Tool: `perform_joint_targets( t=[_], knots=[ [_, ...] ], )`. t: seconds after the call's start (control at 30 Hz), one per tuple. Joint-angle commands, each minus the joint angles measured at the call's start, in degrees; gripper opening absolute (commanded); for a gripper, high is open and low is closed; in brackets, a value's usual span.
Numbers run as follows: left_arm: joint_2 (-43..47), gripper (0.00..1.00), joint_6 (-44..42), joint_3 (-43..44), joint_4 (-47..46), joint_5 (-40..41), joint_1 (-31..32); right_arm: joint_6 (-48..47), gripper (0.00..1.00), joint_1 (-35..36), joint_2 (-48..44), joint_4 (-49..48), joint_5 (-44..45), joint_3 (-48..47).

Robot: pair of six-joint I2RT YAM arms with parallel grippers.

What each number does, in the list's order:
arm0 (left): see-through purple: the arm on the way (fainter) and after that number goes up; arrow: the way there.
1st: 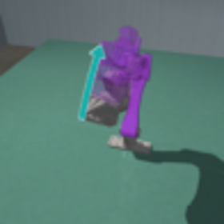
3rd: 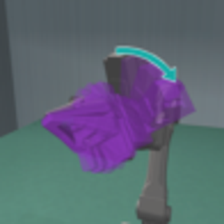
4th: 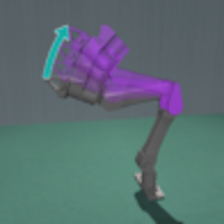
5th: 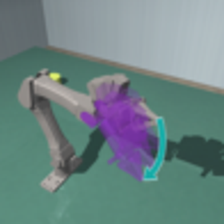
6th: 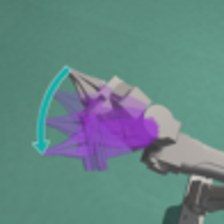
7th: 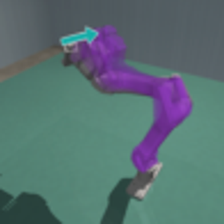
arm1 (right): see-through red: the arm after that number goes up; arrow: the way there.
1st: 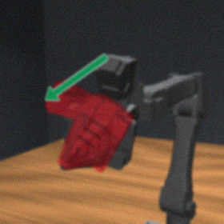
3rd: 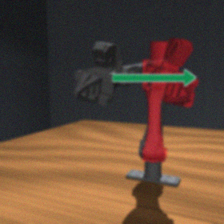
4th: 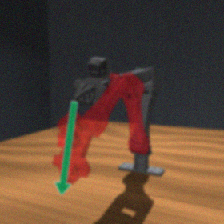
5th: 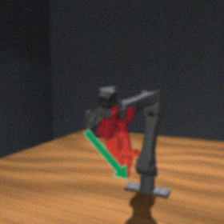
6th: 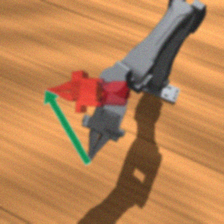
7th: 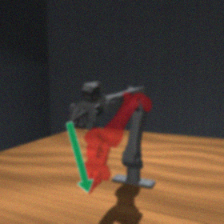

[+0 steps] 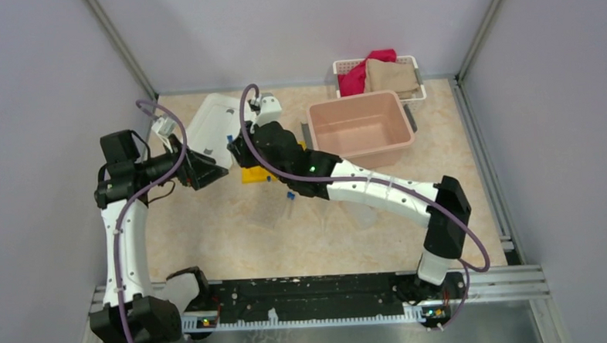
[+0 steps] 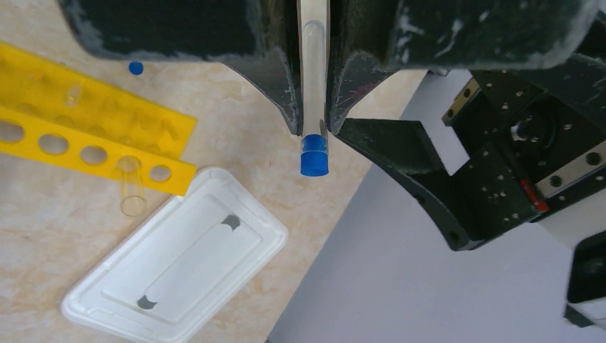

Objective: Organize the chemistry lab equipment

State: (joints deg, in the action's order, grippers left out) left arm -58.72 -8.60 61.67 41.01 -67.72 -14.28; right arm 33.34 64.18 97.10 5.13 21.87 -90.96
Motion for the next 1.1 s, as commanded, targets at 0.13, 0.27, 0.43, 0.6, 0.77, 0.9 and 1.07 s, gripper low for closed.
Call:
perform_joint_targets(
  t=[0.13, 0.27, 0.43, 0.6, 0.77, 0.9, 1.07],
  knots=[
    [-1.83, 0.87, 2.91, -1.51, -5.65, -4.7, 2.15, -0.75, 0.0, 2.12, 2.61, -6.84, -2.44, -6.91],
    [-2.66, 0.73, 3.9, -1.46, -7.22, -5.39, 2.54, -0.61, 0.0, 2.39, 3.17, -7.35, -2.27, -7.0],
    [-3.78, 0.48, 3.74, -1.46, -7.74, -5.54, 2.7, -0.02, 0.0, 2.47, 3.35, -8.13, -2.41, -6.47],
    [-3.86, 0.25, 3.37, -1.55, -7.96, -5.99, 2.76, 1.03, 0.0, 2.55, 3.91, -7.23, -2.73, -7.01],
    [-2.81, 0.12, 2.18, -1.7, -8.01, -5.82, 2.78, 2.34, 0.0, 2.49, 4.67, -5.41, -2.92, -7.92],
    [-1.86, 0.04, -3.58, -1.36, -5.75, -5.32, 2.94, 4.79, 0.2, 1.57, 6.39, 3.58, -5.77, -14.26],
    [-1.4, 0.0, -18.63, -0.55, 2.98, -5.13, 3.2, 6.74, 0.37, -1.51, 10.52, 23.11, -11.38, -28.02]
  ],
)
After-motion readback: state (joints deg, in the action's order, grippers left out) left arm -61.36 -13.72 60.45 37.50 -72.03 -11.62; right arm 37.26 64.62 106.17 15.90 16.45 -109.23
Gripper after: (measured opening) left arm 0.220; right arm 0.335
